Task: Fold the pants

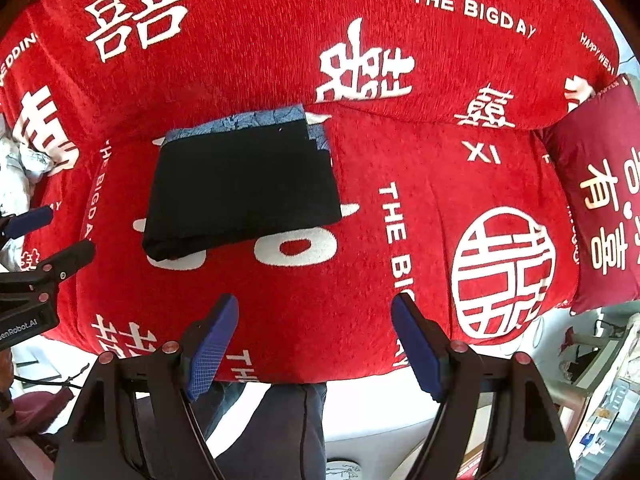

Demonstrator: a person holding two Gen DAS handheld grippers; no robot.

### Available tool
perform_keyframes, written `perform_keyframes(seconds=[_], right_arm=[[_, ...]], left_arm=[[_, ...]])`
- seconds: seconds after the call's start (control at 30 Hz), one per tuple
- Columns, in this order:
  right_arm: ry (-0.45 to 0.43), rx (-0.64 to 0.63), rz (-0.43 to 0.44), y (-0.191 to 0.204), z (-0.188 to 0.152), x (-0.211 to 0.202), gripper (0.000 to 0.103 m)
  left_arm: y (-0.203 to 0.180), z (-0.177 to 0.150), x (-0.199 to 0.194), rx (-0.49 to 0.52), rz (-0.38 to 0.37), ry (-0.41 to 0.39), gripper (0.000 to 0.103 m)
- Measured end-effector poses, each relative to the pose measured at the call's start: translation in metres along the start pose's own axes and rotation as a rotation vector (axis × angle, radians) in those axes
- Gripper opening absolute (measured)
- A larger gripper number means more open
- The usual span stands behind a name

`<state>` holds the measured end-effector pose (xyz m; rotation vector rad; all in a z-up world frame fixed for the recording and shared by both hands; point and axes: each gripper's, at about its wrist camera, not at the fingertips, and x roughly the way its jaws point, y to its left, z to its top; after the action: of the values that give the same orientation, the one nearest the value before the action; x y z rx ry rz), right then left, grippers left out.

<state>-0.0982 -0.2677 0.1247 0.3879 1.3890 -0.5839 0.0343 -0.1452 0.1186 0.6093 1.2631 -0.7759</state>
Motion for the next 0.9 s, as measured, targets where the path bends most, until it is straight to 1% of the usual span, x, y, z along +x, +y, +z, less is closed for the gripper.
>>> perform_keyframes(seconds=[0.3, 0.5, 0.7, 0.9], right_arm=[[0.003, -0.020, 0.009, 0.001, 0.005, 0.006, 0.082], [-0.004, -0.045, 0.005, 0.002, 0.009, 0.008, 0.082], [0.003, -0.061, 0.026, 0.002, 0.013, 0.015, 0.082], [0.025, -0.068, 0.054, -0.002, 0.019, 0.031, 0.082]], left_arm=[[0.015, -0.010, 0.008, -0.069, 0.025, 0.038, 0.083], [0.016, -0.010, 0.011, -0.084, 0.044, 0.047, 0.083], [0.017, -0.009, 0.016, -0.098, 0.063, 0.062, 0.083], [0.020, -0.007, 0.034, -0.118, 0.089, 0.087, 0.083]])
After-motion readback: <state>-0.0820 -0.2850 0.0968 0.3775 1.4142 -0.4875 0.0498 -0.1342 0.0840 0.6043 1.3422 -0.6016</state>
